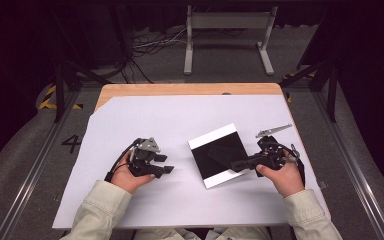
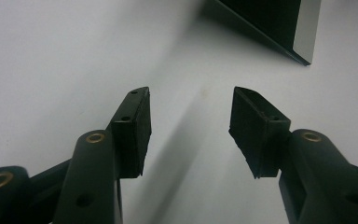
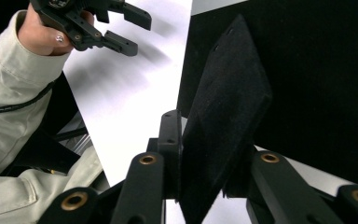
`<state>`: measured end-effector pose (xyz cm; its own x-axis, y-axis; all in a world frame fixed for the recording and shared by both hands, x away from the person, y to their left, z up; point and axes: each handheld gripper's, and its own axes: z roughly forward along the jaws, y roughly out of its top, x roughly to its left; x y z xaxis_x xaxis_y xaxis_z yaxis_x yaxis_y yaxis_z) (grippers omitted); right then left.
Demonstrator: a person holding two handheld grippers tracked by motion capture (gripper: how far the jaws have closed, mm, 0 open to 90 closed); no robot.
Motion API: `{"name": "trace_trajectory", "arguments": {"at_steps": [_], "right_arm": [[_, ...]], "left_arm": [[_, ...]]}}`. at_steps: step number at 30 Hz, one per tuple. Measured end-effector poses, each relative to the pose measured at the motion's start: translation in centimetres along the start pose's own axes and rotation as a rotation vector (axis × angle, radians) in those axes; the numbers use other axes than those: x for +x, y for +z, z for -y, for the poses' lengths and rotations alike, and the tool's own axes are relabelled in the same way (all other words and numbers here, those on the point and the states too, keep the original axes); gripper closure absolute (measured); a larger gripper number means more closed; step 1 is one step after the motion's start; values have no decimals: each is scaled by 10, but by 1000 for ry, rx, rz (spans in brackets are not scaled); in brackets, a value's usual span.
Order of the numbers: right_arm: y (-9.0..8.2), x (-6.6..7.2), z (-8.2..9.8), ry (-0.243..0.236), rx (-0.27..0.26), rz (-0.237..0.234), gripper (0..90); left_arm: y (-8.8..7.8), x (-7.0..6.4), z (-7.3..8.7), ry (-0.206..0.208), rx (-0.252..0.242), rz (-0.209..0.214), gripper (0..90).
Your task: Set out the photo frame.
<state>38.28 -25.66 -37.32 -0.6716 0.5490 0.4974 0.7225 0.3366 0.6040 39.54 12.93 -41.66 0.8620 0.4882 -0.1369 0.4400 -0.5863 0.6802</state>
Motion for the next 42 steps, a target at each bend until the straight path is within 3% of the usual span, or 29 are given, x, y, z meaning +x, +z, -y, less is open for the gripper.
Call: {"name": "trace_trajectory", "arguments": {"at_steps": [10,17,32,37,42], "right_arm": [[0,3,0,13,-11,-35,810],[1,6,0,26,-21,-93,871],[2,14,0,10,-50,-94,873],[0,18,0,-14,-93,-119,874],[1,22,0,-45,-148,-87,873]], "left_arm": [[0,0,0,0,-1,0,492],[0,0,0,2,-1,-1,492],[-1,0,0,1,-6,-5,492],[-2,0,0,-4,-8,-4,492],[-2,0,0,-1,-8,-7,493]]}}
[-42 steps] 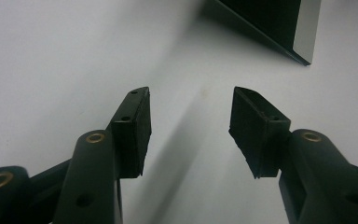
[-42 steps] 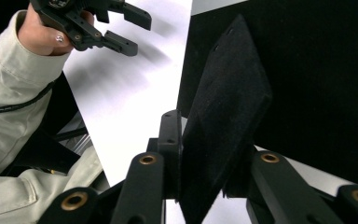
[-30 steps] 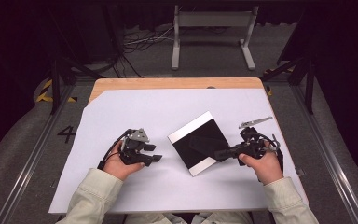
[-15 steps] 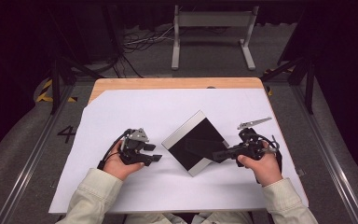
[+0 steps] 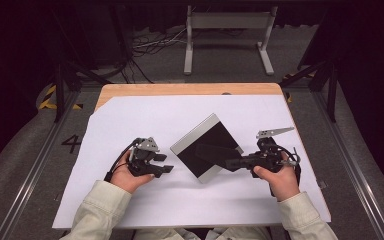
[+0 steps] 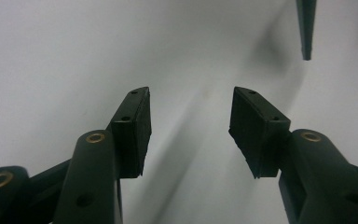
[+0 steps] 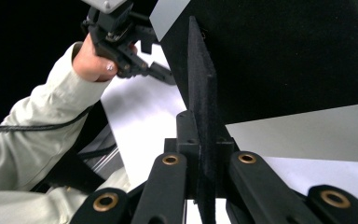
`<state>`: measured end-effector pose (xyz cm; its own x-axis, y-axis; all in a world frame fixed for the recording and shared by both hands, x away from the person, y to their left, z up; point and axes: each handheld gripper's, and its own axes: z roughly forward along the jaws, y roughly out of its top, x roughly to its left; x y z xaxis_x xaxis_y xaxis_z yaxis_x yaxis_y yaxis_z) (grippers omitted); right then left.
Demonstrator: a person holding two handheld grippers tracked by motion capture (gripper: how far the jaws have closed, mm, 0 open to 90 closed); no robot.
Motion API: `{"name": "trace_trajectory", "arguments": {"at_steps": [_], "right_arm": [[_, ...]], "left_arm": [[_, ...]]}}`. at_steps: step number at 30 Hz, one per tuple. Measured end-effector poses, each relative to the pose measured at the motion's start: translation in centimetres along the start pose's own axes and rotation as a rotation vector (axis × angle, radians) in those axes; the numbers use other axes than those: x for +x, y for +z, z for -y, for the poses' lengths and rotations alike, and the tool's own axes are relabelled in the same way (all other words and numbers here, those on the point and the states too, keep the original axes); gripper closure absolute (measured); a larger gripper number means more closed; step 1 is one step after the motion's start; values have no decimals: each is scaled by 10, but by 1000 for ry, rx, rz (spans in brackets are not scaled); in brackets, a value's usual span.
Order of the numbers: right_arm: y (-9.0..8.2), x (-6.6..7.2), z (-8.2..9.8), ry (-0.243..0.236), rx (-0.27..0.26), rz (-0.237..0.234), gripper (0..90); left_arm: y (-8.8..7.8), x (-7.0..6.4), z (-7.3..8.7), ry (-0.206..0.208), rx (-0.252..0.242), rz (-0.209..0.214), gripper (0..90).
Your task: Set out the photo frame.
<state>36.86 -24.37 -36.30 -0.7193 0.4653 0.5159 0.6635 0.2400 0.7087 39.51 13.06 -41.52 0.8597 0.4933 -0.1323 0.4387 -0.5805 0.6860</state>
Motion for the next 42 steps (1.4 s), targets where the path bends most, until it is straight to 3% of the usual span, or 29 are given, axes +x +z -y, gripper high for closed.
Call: {"name": "trace_trajectory", "arguments": {"at_steps": [7,12,15,19,22,24,27,35,42], "right_arm": [[4,-3,3,-32,-77,41,873],[6,-7,8,-95,-172,87,873],[5,-11,10,-88,-198,103,873],[9,-15,14,-95,-159,166,872],[8,-15,14,-98,-144,173,871],[7,-14,15,-138,-120,182,869],[6,-12,16,-158,-90,185,869],[-1,-17,24,-104,7,202,851],[-3,-19,31,-95,75,199,850]], "left_arm": [[0,0,0,3,0,0,492],[-1,0,0,6,2,0,493],[-1,0,0,7,0,-1,493],[0,0,0,6,0,1,492],[0,0,0,8,2,1,494],[0,0,0,11,2,-1,495],[0,-1,0,11,2,3,494],[1,0,0,8,3,5,494],[3,-1,-2,13,5,7,494]]}}
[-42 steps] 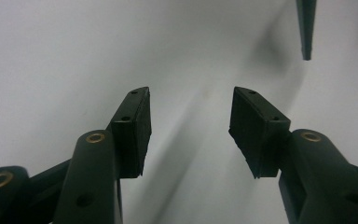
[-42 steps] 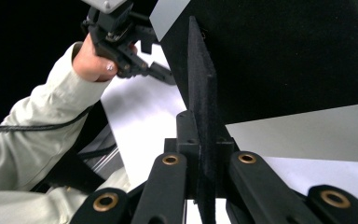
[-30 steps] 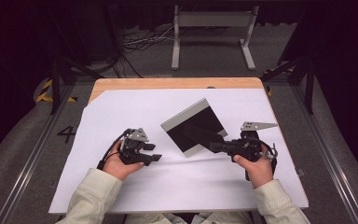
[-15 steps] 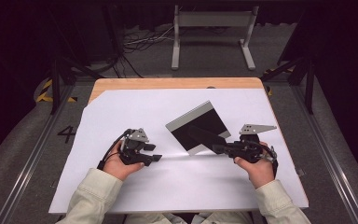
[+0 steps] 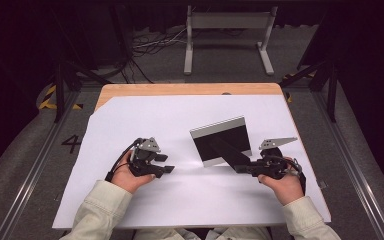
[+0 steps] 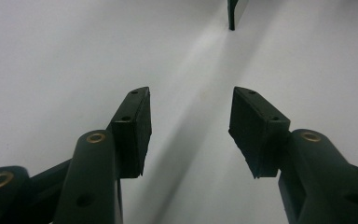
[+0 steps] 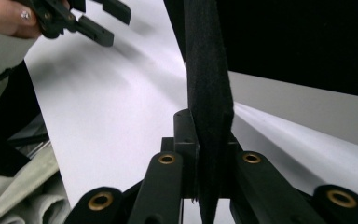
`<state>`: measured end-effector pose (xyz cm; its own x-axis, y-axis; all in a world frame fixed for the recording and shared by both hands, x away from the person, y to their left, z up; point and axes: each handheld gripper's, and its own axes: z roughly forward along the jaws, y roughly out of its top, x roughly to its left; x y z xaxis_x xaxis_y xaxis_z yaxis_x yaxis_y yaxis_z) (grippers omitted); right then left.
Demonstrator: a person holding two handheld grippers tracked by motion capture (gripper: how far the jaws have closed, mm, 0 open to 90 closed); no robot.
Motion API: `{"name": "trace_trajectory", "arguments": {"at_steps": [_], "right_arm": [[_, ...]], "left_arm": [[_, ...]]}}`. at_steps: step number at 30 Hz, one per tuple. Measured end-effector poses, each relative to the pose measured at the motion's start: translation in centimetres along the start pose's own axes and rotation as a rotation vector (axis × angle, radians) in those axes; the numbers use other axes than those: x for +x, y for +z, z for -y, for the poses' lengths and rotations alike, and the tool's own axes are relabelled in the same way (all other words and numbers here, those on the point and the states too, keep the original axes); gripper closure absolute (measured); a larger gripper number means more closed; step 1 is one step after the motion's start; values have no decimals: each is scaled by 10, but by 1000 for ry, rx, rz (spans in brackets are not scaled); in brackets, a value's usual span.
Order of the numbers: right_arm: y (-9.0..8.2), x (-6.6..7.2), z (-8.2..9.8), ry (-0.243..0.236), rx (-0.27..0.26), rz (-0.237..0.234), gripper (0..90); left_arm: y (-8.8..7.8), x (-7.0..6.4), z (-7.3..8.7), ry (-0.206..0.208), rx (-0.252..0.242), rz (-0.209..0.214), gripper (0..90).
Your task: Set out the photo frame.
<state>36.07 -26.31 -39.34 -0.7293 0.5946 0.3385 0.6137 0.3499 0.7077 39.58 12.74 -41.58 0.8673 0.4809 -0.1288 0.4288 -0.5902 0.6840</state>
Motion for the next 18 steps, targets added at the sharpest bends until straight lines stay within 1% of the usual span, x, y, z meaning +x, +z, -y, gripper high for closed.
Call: {"name": "trace_trajectory", "arguments": {"at_steps": [3,6,8,14,18], "right_arm": [[0,1,2,-8,21,3,847],[1,1,5,-10,47,16,829],[1,0,8,-6,60,27,813],[2,-3,16,11,83,31,797],[3,-2,18,-7,105,50,794]], "left_arm": [[1,0,0,-4,0,3,494],[2,-1,-1,2,0,5,494],[2,-1,-1,1,1,6,494],[2,-1,-2,3,3,8,495],[3,-1,-3,5,4,11,495]]}}
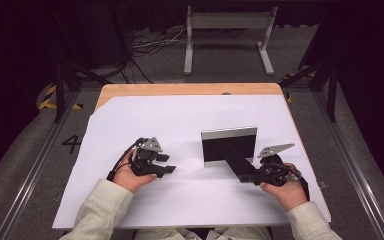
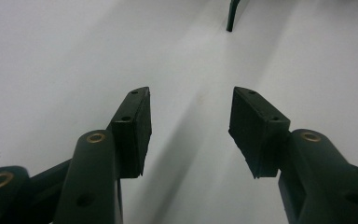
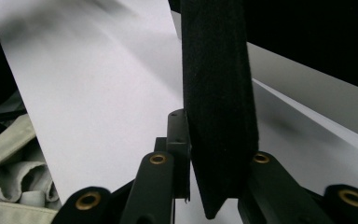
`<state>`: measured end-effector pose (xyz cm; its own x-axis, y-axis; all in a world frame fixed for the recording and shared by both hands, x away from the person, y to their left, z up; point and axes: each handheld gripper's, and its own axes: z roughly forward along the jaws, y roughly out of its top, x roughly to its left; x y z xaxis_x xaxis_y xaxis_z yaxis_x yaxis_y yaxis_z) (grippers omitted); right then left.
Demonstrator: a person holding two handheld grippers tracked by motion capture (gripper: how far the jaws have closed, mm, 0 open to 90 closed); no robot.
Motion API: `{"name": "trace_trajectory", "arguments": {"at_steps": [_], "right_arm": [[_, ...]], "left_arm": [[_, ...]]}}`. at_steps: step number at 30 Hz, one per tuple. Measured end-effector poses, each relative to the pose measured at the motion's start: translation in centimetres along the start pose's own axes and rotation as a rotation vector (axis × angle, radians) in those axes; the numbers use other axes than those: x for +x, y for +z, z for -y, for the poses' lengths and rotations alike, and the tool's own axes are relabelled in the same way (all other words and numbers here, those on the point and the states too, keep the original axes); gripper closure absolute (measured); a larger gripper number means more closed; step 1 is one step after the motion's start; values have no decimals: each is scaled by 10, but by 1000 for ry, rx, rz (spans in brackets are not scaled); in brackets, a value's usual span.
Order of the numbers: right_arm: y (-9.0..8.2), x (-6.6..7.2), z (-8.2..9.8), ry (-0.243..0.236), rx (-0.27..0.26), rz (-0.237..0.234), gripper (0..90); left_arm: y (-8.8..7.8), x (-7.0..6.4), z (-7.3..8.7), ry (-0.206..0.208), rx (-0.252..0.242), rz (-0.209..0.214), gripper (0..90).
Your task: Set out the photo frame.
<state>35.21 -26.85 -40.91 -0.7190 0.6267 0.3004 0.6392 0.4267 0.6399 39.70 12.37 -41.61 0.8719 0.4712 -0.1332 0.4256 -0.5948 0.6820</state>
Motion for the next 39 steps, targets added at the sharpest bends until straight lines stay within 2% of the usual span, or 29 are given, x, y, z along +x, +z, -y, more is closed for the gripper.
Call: {"name": "trace_trajectory", "arguments": {"at_steps": [4,15,25,39], "right_arm": [[1,-1,2,1,17,16,753],[2,0,4,-7,28,30,740],[8,2,10,-27,103,32,763],[7,4,14,-20,137,38,732]], "left_arm": [[0,0,-1,7,1,0,494],[4,-1,-2,8,7,7,494],[6,-2,-5,16,12,10,493],[6,-2,-6,19,6,11,493]]}}
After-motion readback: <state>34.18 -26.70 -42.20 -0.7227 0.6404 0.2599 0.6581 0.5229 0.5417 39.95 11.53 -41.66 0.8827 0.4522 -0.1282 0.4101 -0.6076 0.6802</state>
